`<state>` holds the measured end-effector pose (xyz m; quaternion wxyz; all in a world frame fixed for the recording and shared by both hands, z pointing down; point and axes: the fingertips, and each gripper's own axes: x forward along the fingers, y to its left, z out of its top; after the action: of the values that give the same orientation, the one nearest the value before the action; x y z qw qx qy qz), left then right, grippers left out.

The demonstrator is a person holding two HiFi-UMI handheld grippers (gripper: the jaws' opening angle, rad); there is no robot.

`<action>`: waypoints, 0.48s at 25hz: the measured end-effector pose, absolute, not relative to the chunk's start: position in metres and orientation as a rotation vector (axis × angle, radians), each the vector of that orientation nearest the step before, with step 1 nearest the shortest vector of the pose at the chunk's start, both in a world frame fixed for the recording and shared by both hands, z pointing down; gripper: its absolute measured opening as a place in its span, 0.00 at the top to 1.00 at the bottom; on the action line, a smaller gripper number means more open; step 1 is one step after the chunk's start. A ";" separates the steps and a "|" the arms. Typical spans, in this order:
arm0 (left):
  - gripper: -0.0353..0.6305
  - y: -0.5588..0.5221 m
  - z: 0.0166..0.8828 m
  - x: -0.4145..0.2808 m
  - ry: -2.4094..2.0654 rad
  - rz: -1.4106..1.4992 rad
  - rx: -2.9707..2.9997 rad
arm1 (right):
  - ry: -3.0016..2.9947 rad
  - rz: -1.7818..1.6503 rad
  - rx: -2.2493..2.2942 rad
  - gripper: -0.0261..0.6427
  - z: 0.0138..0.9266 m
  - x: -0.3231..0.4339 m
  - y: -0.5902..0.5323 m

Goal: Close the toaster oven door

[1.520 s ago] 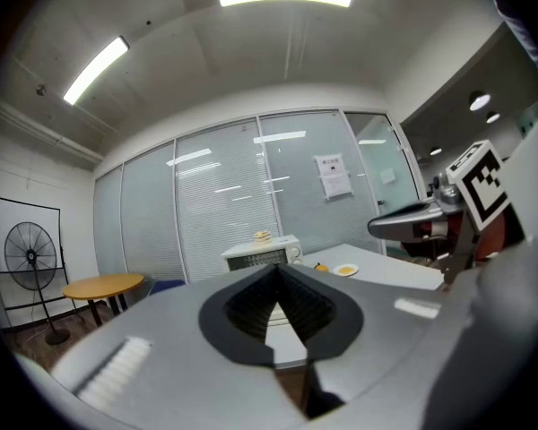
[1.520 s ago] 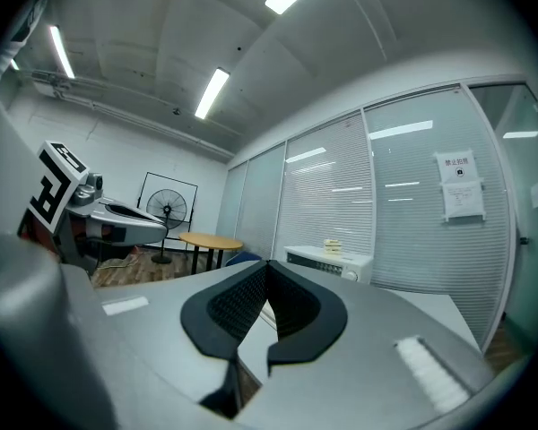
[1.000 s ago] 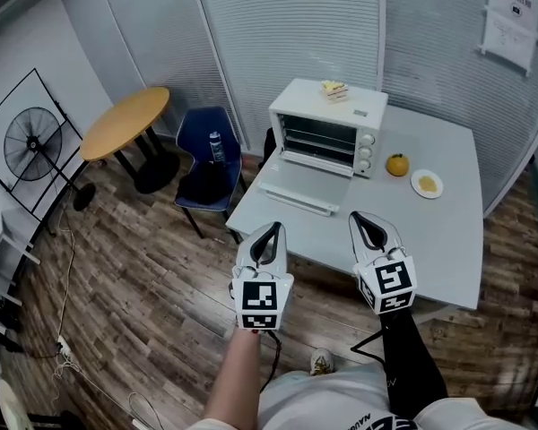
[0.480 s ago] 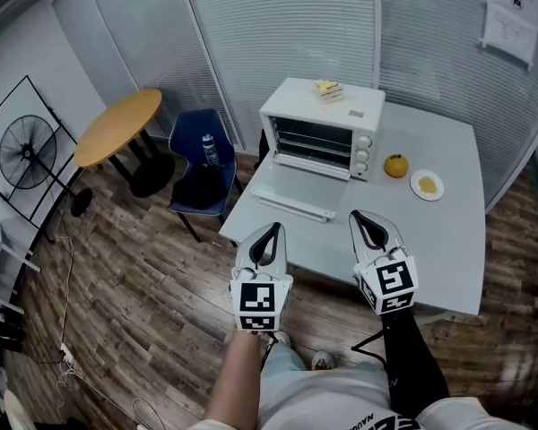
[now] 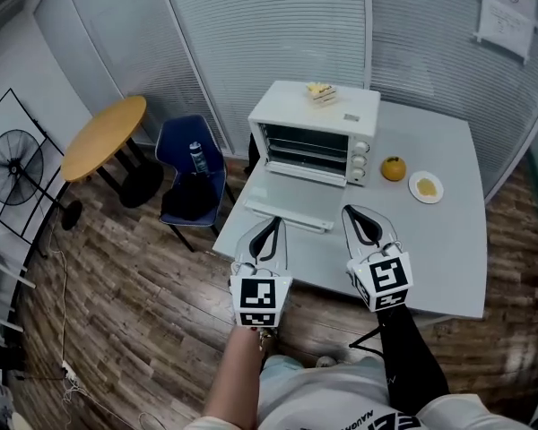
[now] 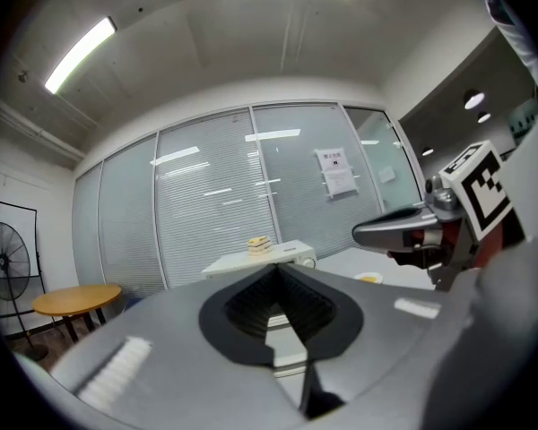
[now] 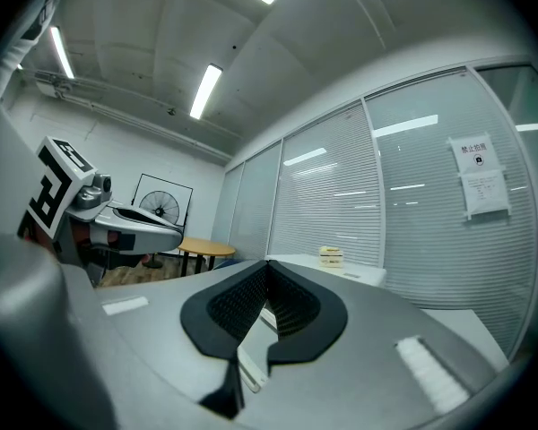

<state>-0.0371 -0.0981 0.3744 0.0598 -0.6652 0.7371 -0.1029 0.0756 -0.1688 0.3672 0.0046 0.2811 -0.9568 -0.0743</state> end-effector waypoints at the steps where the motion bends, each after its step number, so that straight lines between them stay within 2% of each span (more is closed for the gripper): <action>1: 0.86 -0.104 0.375 -0.041 2.222 -0.310 -2.019 | -2.995 -0.239 0.888 0.96 0.368 0.071 -0.173; 12: 0.86 -0.170 0.380 -0.112 2.071 -0.296 -2.151 | -2.935 -0.246 1.065 0.96 0.363 -0.008 -0.229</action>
<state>-0.1122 -0.1699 0.3805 0.0705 -0.7152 0.6884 -0.0984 -0.0085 -0.2286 0.3634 0.0048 0.3400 -0.9371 -0.0786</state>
